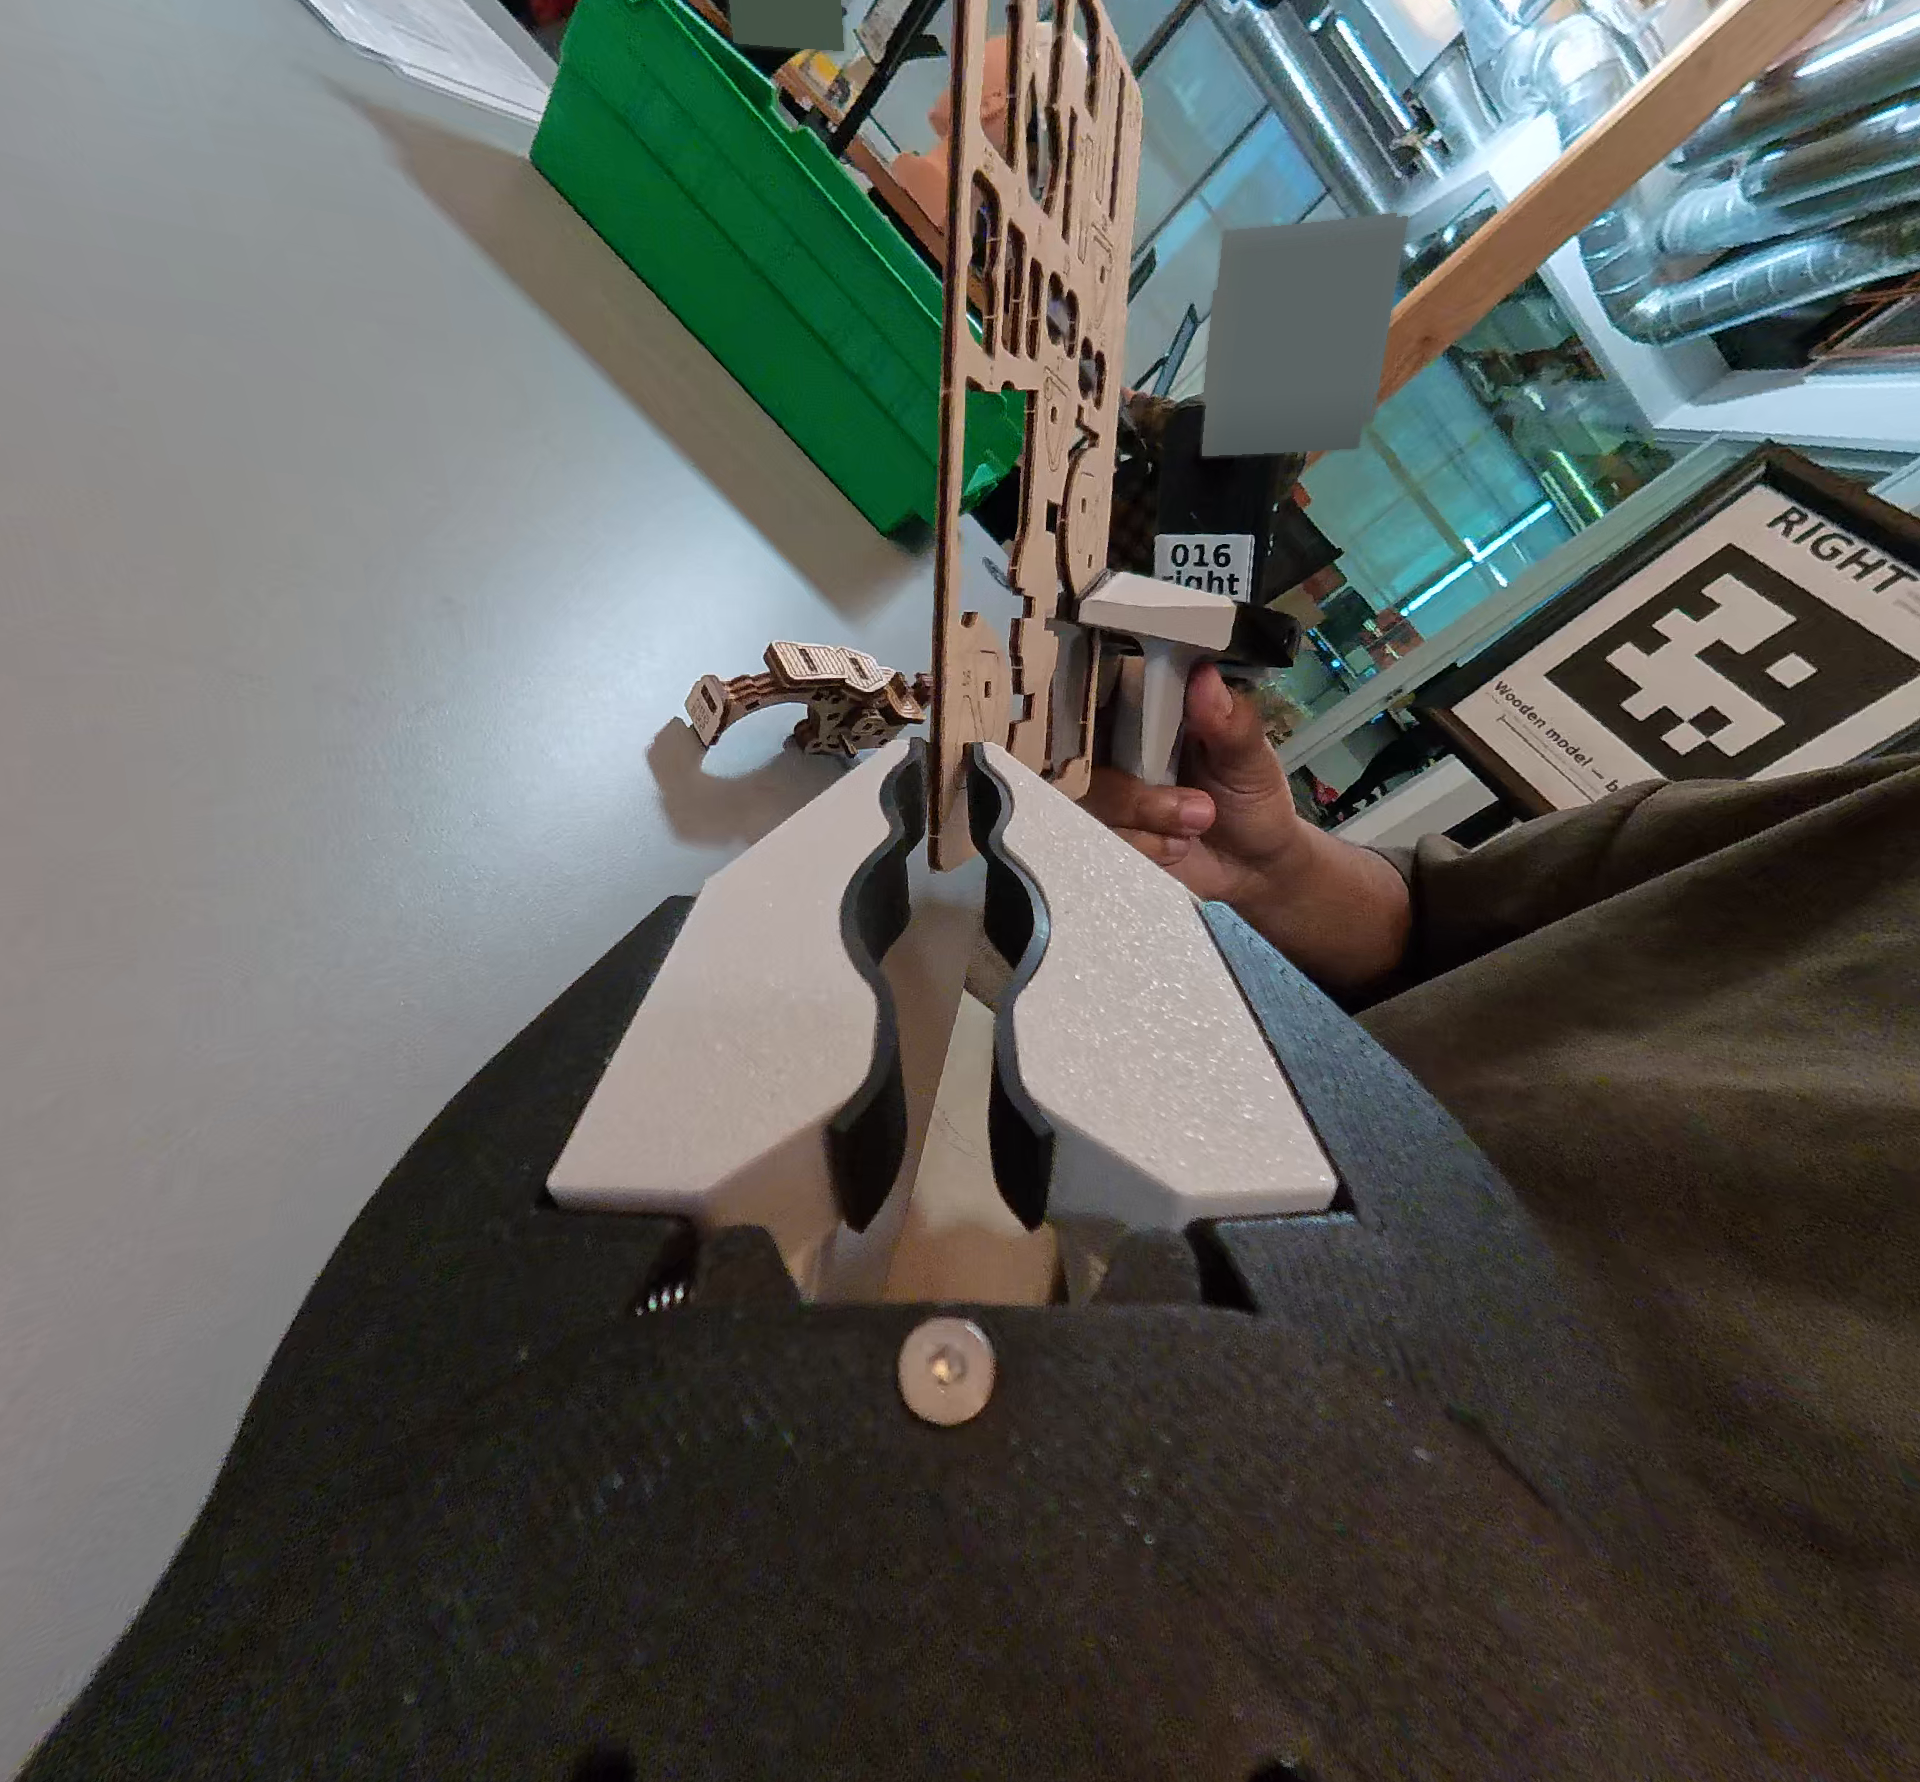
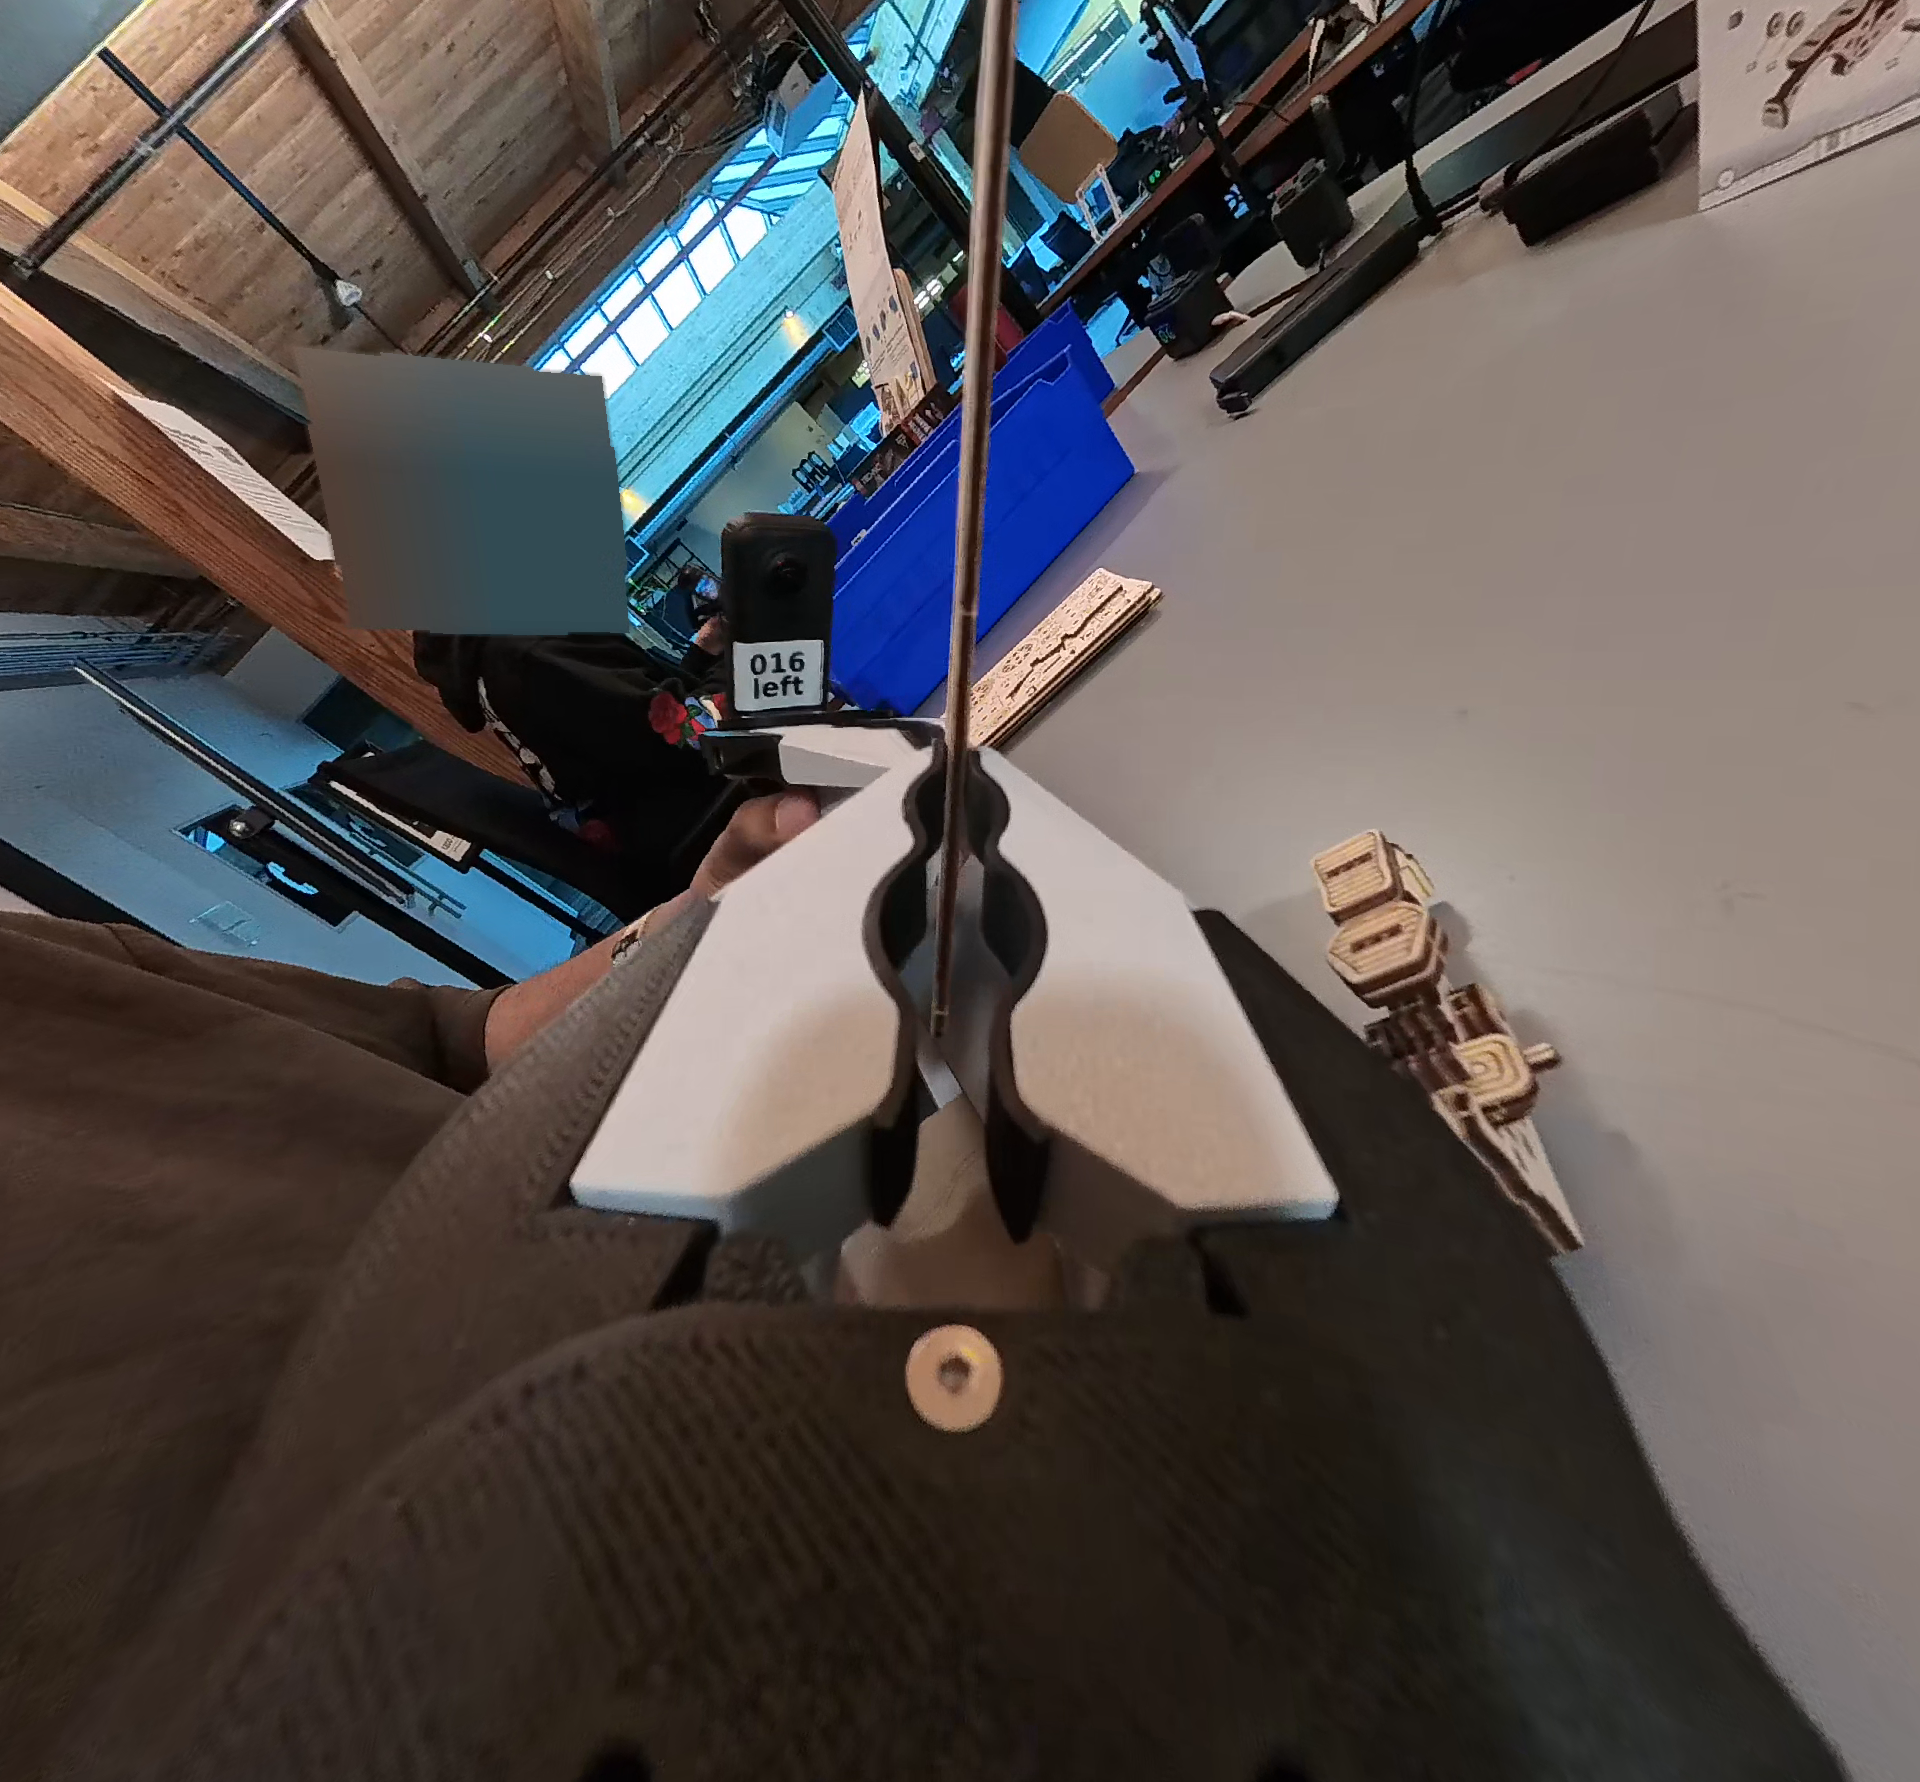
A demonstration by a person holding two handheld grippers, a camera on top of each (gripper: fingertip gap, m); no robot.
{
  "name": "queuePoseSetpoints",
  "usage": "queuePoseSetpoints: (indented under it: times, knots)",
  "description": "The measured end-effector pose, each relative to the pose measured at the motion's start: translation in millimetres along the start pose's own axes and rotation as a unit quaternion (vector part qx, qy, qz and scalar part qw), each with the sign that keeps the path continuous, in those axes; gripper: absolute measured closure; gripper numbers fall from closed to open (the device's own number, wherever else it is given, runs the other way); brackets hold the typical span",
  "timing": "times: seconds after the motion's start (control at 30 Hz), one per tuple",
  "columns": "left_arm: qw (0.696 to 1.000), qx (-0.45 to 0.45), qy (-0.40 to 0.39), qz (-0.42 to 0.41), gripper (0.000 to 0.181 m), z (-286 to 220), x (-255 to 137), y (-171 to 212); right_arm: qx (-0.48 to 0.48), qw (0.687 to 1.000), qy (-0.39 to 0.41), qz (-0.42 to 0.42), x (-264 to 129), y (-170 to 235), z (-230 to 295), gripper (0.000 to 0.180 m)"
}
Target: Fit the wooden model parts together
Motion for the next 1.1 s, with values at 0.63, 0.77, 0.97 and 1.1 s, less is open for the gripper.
queuePoseSetpoints:
  times: [0.63,0.77,0.97,1.1]
  knots:
    - [0.994,-0.028,-0.097,0.028,0.176,12,2,5,-0.023,0.996,0.074,0.045,10,10,-1,0.179]
    - [0.993,-0.038,-0.104,0.030,0.176,14,3,6,-0.026,0.995,0.086,0.051,11,11,-1,0.179]
    - [0.992,-0.062,-0.100,0.033,0.176,18,4,8,-0.023,0.993,0.100,0.058,13,12,-4,0.179]
    - [0.992,-0.066,-0.100,0.034,0.176,19,3,9,-0.030,0.992,0.110,0.062,15,13,-3,0.179]
Point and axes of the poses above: each gripper's, where its closed fingertips meet, x out along the fingers, y out of its underside, z = x × y across the jaws, the point moved 8 cm from there along -x, back along the fingers, and after that the axes turned 13 degrees about z, right-handed, at the moved point
